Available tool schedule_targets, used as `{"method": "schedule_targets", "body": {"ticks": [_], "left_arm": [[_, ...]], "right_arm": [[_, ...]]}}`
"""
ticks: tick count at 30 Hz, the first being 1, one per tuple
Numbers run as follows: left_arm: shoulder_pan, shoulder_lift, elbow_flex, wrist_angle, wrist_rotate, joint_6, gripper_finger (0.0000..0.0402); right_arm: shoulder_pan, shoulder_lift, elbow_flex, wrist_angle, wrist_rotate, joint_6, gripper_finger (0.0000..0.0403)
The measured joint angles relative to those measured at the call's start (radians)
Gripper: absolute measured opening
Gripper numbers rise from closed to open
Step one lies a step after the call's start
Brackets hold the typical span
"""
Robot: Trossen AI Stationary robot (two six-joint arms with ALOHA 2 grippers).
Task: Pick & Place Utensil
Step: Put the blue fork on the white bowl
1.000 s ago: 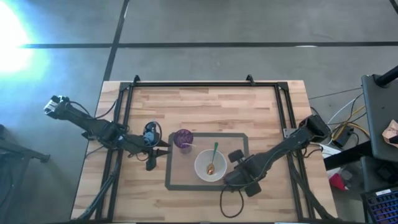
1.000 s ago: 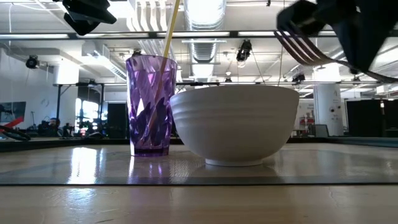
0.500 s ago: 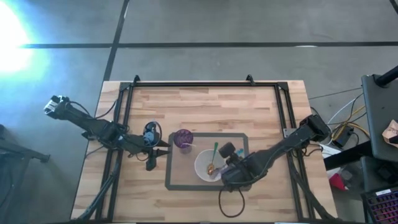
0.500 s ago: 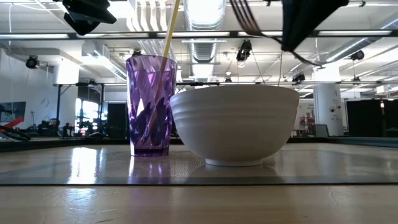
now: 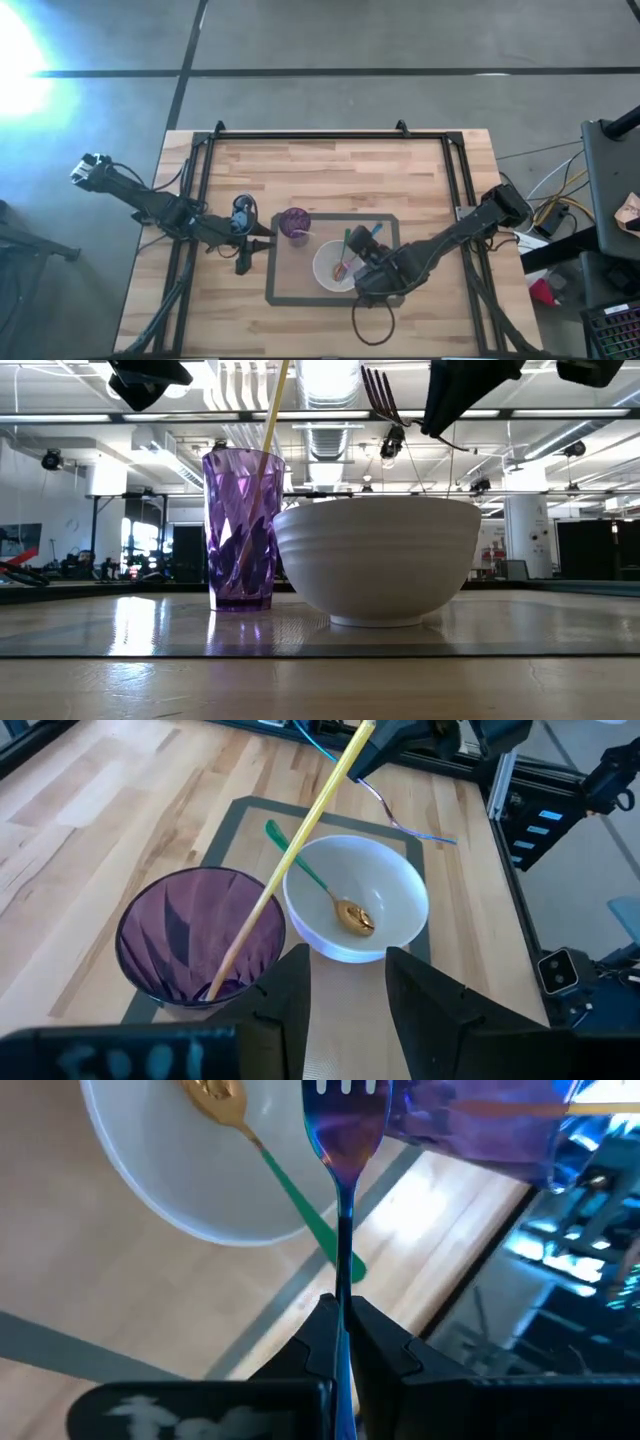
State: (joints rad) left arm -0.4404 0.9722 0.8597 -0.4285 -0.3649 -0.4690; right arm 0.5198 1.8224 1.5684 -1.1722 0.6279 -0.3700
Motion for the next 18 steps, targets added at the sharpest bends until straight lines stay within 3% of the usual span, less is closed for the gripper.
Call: {"method": "schedule_targets", "body": {"ticks": [10, 18], "left_arm": [[0.0, 0.0, 0.0, 0.002, 0.0, 0.001, 0.0124], [0.0, 0.0, 0.0, 0.002, 0.0, 0.004, 0.0124]], "right_arm": [[0.001, 0.0, -0.002, 0.006, 0.207, -0.192, 0.0013], [-0.001, 0.001, -0.003, 0.02, 0.266, -0.503, 0.0013]]}}
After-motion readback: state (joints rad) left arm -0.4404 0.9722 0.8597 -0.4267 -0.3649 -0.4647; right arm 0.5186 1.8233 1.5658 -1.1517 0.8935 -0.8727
